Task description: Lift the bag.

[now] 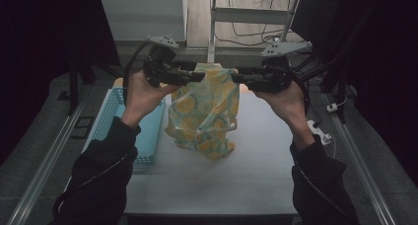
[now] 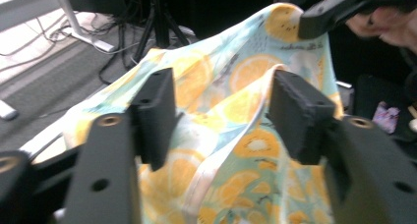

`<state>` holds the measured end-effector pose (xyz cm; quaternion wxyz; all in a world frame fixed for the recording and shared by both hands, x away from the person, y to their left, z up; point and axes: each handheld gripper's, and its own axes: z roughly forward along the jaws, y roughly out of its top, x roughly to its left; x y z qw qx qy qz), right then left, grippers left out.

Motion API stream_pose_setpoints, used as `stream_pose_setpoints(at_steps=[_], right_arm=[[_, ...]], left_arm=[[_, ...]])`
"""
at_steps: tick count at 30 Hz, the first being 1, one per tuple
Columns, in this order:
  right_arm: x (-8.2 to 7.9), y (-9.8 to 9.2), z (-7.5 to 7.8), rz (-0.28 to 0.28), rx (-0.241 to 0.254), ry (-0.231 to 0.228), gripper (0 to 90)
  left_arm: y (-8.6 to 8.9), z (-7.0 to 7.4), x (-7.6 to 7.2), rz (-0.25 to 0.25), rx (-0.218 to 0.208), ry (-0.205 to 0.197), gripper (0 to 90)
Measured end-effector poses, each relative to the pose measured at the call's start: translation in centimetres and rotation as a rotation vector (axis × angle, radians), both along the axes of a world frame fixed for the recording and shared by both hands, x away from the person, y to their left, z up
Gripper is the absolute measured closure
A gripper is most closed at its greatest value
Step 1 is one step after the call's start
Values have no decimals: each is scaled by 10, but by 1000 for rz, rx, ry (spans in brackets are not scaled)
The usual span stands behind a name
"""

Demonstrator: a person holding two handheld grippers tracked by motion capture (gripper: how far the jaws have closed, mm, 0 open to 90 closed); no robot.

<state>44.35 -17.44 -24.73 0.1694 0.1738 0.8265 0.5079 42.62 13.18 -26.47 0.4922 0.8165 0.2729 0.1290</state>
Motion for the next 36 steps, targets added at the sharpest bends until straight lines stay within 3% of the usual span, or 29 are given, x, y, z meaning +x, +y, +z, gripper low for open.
stream_pose_setpoints(at_steps=[2,6,16,23,36], right_arm=[[-1,-3,-2,-5,10,8,598],[-3,-8,-9,-11,7,19,564],[-5,-17,-31,-25,6,57,506],[-7,-23,-47,-42,-6,77,462],[-12,-31,-82,-62,10,137,296]], left_arm=[[4,-4,-2,5,6,-13,365],[13,-12,-4,16,-8,-2,300],[40,-41,-12,22,-71,82,220],[45,-70,-17,21,-54,124,188],[45,-113,-37,-13,-6,128,0]])
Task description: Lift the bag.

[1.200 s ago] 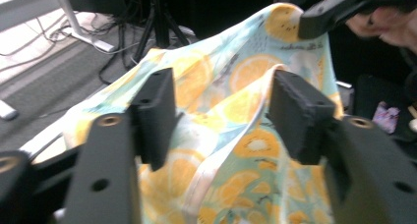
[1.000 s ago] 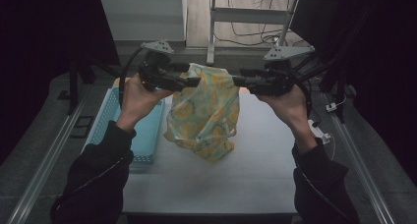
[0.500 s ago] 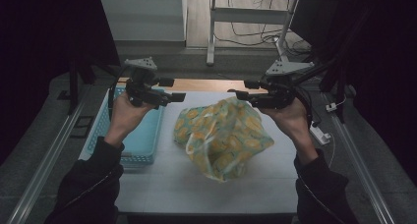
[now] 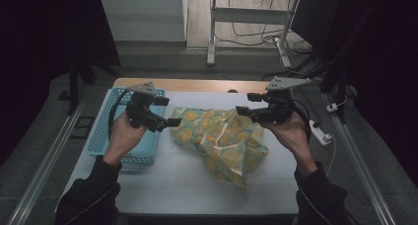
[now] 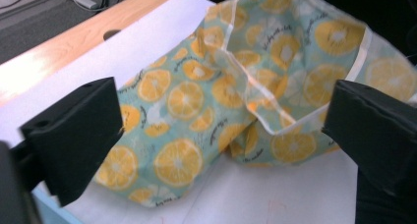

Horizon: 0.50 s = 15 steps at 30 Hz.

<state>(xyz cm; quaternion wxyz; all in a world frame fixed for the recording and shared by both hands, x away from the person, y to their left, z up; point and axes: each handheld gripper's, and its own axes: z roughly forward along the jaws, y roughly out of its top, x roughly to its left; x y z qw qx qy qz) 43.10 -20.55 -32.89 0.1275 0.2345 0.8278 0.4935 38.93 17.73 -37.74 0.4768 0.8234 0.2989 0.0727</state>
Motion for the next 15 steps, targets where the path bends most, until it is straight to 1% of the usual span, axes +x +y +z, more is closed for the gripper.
stream_pose_setpoints(at_steps=[2,3,6,10,15], right_arm=[[-2,-2,-5,-12,-2,5,264],[-3,-3,-8,-17,-3,7,250],[-7,-6,-16,-27,-1,12,212],[-10,-9,-27,-43,-25,23,156],[-15,-16,-39,-70,-31,45,84]], left_arm=[[1,-5,-3,4,9,5,0],[1,-8,-4,5,16,1,0],[3,-16,-8,24,15,-18,0],[5,-28,-15,35,16,-4,0],[10,-41,-25,45,20,26,0]])
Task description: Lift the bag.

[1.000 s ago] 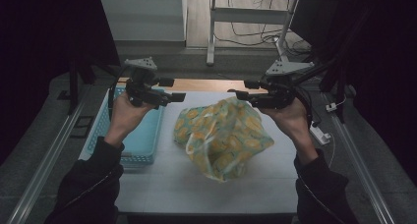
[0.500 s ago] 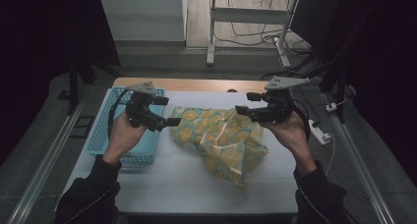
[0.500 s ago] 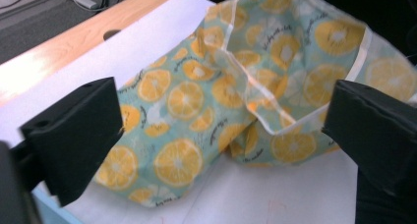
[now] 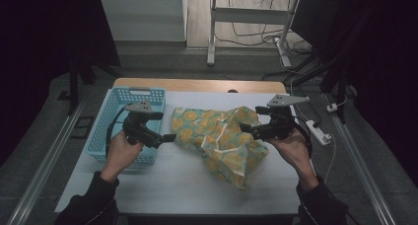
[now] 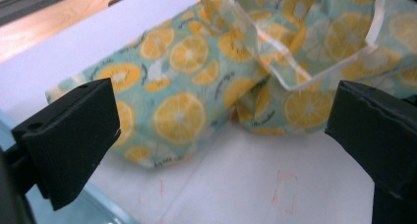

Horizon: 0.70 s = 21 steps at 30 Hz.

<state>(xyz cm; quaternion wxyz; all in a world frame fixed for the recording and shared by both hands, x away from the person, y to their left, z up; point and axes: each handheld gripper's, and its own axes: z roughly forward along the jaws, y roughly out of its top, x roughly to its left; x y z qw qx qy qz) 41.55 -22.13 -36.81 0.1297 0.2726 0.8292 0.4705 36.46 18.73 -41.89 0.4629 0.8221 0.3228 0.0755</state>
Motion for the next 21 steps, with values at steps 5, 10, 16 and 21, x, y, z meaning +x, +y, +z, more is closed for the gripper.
stream_pose_setpoints(at_steps=[5,10,16,21], right_arm=[[-7,-10,-10,-12,-1,9,78],[-15,-18,-20,-41,-10,8,65],[-24,-27,-31,-71,-31,-6,39],[-32,-33,-39,-83,-47,-9,30]], left_arm=[[7,-13,-13,15,-9,19,0],[13,-26,-24,27,-3,38,0],[22,-37,-39,61,4,55,0],[27,-42,-53,77,-9,57,0]])
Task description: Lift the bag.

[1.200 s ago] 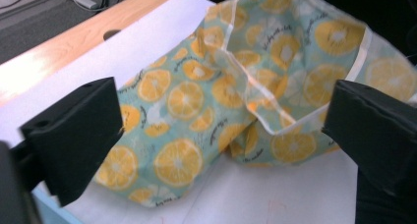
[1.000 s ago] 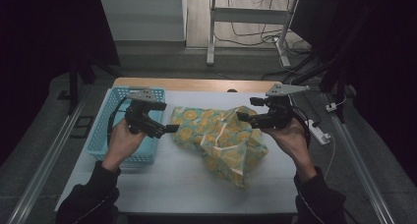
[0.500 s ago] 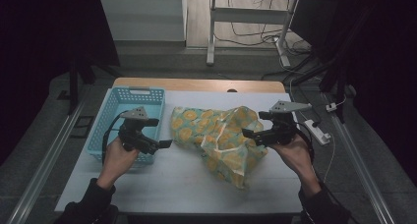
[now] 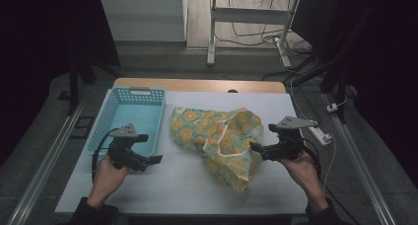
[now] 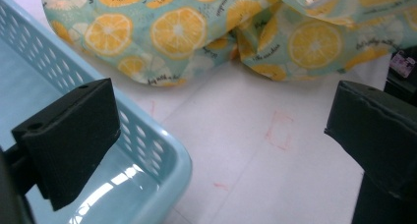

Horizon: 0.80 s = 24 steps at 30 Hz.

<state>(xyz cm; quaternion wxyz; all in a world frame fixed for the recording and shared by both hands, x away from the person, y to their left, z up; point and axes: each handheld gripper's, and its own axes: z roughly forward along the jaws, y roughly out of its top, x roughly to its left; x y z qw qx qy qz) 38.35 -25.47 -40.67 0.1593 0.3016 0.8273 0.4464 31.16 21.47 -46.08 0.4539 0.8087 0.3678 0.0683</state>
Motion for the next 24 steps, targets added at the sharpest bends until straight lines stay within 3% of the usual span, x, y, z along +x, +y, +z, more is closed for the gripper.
stream_pose_setpoints(at_steps=[11,15,24], right_arm=[[-24,-16,-14,-26,6,-5,21],[-32,-26,-24,-40,22,2,17],[-49,-51,-48,-105,30,37,0]], left_arm=[[15,-12,-32,56,-20,-1,0],[23,-19,-43,92,-40,4,0],[33,-28,-63,146,-33,6,0]])
